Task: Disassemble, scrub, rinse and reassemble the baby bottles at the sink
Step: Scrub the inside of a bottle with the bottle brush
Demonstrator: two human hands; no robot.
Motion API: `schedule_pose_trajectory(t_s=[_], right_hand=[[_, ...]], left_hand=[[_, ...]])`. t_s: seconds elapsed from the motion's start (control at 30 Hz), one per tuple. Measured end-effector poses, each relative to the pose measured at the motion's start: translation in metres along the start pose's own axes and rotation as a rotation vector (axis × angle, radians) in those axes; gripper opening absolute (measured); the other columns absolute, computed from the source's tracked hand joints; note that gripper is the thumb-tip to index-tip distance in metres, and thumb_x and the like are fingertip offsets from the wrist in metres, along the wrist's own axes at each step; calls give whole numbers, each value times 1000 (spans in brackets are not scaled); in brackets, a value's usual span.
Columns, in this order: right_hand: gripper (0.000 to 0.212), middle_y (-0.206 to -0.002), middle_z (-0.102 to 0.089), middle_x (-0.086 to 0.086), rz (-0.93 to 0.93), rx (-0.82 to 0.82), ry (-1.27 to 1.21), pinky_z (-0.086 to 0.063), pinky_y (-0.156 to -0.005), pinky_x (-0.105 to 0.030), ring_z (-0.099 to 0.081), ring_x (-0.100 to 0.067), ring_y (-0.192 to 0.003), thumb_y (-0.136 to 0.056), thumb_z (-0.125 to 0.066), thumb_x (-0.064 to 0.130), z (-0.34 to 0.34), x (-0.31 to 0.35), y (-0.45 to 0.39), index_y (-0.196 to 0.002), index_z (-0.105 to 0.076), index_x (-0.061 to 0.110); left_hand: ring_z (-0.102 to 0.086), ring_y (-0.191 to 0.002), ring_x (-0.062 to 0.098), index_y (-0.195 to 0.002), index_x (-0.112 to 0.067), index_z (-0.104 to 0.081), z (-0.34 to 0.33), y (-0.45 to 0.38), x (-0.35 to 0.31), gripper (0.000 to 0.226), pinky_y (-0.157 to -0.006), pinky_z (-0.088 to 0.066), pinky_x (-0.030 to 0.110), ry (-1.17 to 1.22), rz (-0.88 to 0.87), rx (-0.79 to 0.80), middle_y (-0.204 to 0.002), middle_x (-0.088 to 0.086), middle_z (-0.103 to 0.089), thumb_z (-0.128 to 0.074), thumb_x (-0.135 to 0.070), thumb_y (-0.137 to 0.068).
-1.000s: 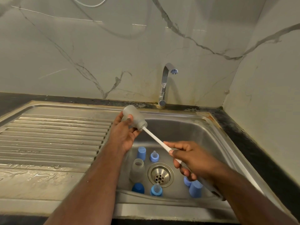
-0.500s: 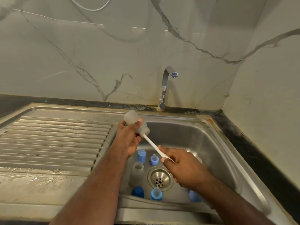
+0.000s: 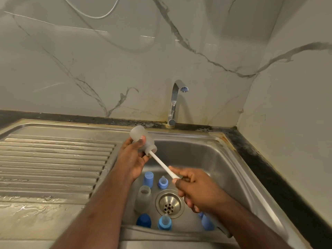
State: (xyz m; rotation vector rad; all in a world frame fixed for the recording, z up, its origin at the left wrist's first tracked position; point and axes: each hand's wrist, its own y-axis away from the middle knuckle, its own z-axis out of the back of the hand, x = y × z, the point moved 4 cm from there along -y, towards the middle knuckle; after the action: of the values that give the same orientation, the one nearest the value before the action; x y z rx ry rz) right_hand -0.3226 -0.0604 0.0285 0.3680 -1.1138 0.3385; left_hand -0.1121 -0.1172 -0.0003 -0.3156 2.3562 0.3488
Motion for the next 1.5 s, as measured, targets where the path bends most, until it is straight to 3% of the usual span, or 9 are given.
schedule_pose_trajectory(t_s=[0.2, 0.43, 0.57, 0.63, 0.87, 1.0, 1.13, 1.37, 1.5], right_hand=[[52, -119, -62, 0, 228, -184, 842, -39, -78, -21, -58, -13, -104, -105, -42, 25, -5, 9, -5, -155, -31, 36], [40, -74, -61, 1, -11, 1, -48, -39, -43, -23, -49, -7, -49, -101, -53, 22, 0, 3, 2, -134, -57, 44], [49, -119, -65, 6, 207, -193, 663, -47, -83, -20, -60, -9, -101, -105, -46, 30, -2, 8, -5, -152, -36, 39], [55, -124, -59, 0, 227, -207, 864, -45, -85, -25, -57, -14, -106, -106, -41, 28, -6, 6, -8, -157, -23, 36], [37, -72, -61, 2, 15, -23, 54, -43, -44, -27, -51, -8, -49, -102, -54, 23, 0, 4, 0, -132, -58, 44], [55, -111, -57, 5, 224, -156, 783, -50, -76, -28, -57, -10, -88, -105, -39, 25, -6, 9, -1, -155, -23, 44], [79, -127, -42, -6, 174, -147, 1168, -45, -76, -34, -53, -22, -100, -101, -43, 7, -13, 12, -4, -158, 3, 36], [48, -122, -66, 11, 204, -121, 575, -48, -75, -14, -64, -8, -96, -103, -46, 25, -2, 5, -9, -148, -42, 43], [60, -109, -47, 8, 285, -214, 928, -42, -74, -23, -52, -12, -91, -105, -41, 25, -8, 1, -2, -156, -16, 44]], left_hand=[[-69, -106, 38, -143, -10, -49, -1, -2, 2, 54, -68, -63, 43, -16, -24, 11, -133, 23, -58, -66, -6, -93], [-68, -108, 34, -141, -7, -51, 0, -3, -1, 46, -65, -63, 37, 33, -24, 18, -133, 23, -60, -63, -10, -97], [-72, -98, 34, -144, -8, -48, -3, -2, -1, 53, -70, -64, 43, 43, -38, 28, -133, 25, -60, -65, -7, -94], [-73, -98, 35, -145, -9, -47, -4, -1, 1, 60, -68, -63, 44, 33, -42, 28, -135, 25, -58, -69, -6, -89], [-67, -106, 33, -145, -11, -47, -4, 3, -2, 52, -67, -63, 40, 39, -59, 26, -133, 21, -58, -63, -6, -96], [-63, -115, 38, -142, -14, -46, -2, 1, -4, 53, -72, -64, 45, 65, -96, -45, -135, 20, -55, -65, -3, -95], [-64, -115, 41, -140, -13, -46, -3, 1, -5, 54, -69, -63, 44, 40, -111, -62, -136, 20, -54, -68, -1, -92], [-63, -115, 37, -141, -15, -47, -1, 2, -5, 56, -65, -63, 42, 7, -138, -92, -135, 17, -54, -69, -1, -91], [-65, -113, 38, -140, -16, -47, 4, -3, -6, 57, -68, -63, 45, 74, -121, -139, -134, 17, -57, -72, -3, -90]])
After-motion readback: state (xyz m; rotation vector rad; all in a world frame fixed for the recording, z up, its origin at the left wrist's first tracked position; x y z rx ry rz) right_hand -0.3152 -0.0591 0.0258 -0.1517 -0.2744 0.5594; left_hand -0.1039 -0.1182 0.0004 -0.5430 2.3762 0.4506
